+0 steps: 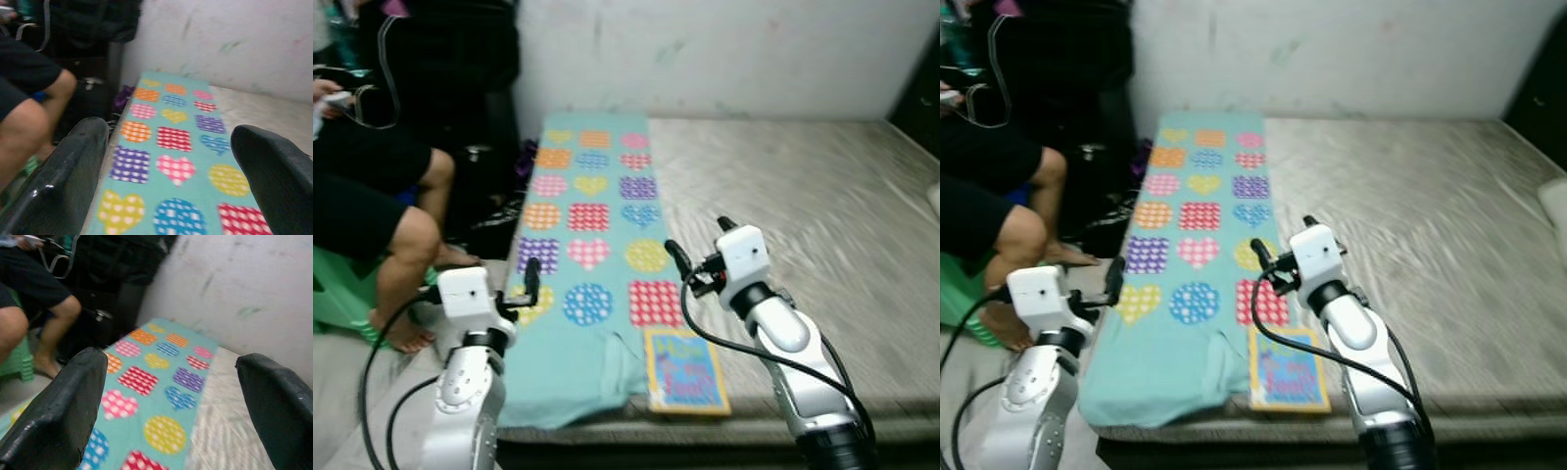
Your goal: Clean up the room
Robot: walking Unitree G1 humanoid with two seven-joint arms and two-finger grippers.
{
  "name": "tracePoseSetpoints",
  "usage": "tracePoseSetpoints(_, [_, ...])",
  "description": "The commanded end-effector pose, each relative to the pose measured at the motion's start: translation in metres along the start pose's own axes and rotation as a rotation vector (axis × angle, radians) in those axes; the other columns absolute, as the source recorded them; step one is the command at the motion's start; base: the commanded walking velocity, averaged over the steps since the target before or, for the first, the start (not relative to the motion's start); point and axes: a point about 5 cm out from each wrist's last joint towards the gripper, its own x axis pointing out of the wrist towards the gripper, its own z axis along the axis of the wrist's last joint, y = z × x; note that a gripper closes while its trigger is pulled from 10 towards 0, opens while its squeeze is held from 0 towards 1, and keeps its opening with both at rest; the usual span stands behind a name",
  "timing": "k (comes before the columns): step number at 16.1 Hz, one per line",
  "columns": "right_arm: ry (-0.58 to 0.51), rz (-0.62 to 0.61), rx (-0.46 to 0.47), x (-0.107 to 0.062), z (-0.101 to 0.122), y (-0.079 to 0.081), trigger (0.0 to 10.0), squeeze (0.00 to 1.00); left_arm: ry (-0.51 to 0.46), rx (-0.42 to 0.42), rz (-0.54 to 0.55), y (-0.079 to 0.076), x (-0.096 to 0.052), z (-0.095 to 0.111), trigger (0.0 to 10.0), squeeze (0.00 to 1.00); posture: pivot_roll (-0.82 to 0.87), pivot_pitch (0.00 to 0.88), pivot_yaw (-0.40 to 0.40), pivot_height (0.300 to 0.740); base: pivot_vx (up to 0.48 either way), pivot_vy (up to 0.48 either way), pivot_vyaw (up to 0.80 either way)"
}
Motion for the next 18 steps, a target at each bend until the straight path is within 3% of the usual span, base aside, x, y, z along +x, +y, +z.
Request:
tracePoseSetpoints(1, [-0.019, 0.019, -0.004, 0.0027, 0.0055, 0.0047, 10.0, 0.0, 0.008, 0.014, 0.023, 0.0034, 0.0006, 0.0015, 10.0, 0.0, -0.14, 0.0, -0.037, 0.74, 0.0, 0.0, 0.0])
tracePoseSetpoints(5, [-0.014, 0.018, -0.004, 0.0017, 0.0042, 0.0039, 10.0, 0.0, 0.029, 0.026, 0.045, 0.0047, 0.0012, -0.0014, 10.0, 0.0, -0.14, 0.0, -0.038, 0.74, 0.0, 0.0, 0.0])
tracePoseSetpoints(18, [-0.011, 0.025, -0.01, 0.0012, 0.0038, 0.0037, 10.0, 0.0, 0.024, 0.022, 0.026, 0.0017, 0.0014, -0.0006, 10.0, 0.0, -0.14, 0.0, -0.038, 0.74, 0.0, -0.472, 0.0])
